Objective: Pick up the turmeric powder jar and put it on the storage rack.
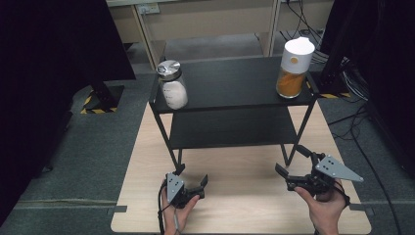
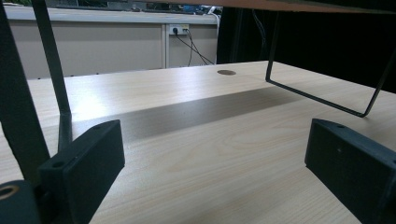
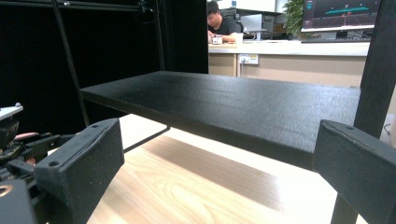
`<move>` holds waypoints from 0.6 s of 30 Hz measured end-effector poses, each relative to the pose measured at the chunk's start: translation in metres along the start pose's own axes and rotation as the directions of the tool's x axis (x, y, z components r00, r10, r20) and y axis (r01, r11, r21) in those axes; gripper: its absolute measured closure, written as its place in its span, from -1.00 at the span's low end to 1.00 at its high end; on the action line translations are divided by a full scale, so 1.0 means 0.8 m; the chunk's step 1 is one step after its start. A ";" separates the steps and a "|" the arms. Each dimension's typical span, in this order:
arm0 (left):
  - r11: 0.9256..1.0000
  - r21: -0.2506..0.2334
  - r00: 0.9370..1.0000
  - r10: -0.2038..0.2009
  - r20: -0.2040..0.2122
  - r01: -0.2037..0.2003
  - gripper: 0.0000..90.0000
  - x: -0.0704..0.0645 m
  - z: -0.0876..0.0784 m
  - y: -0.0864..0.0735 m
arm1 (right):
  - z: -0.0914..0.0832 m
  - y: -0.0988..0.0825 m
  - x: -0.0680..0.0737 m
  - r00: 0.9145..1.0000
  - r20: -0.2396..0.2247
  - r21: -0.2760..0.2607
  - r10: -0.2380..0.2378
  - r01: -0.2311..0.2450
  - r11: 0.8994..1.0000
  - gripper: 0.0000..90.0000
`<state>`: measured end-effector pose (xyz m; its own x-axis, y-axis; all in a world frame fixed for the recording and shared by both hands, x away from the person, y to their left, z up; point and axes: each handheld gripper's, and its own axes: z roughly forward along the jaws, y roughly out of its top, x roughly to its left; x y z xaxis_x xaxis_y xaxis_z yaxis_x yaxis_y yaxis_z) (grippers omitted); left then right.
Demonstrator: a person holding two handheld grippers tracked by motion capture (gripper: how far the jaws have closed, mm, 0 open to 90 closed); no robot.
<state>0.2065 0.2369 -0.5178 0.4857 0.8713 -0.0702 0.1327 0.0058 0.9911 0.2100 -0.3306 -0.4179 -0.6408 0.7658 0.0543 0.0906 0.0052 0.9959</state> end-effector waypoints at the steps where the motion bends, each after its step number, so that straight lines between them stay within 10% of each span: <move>1: 1.000 -0.001 1.000 0.000 0.000 0.000 -0.91 0.000 0.000 0.000 | 0.000 -0.002 0.000 1.000 0.000 0.002 0.001 -0.001 1.000 -0.95; 18: 1.000 0.000 1.000 0.000 0.000 0.000 -0.91 0.000 0.000 0.000 | -0.001 -0.032 -0.004 1.000 -0.003 0.062 0.023 -0.022 0.998 -0.95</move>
<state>0.2064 0.2369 -0.5178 0.4859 0.8712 -0.0702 0.1326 0.0060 0.9912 0.2091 -0.3336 -0.4439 -0.6412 0.7635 0.0771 0.1520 0.0279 0.9880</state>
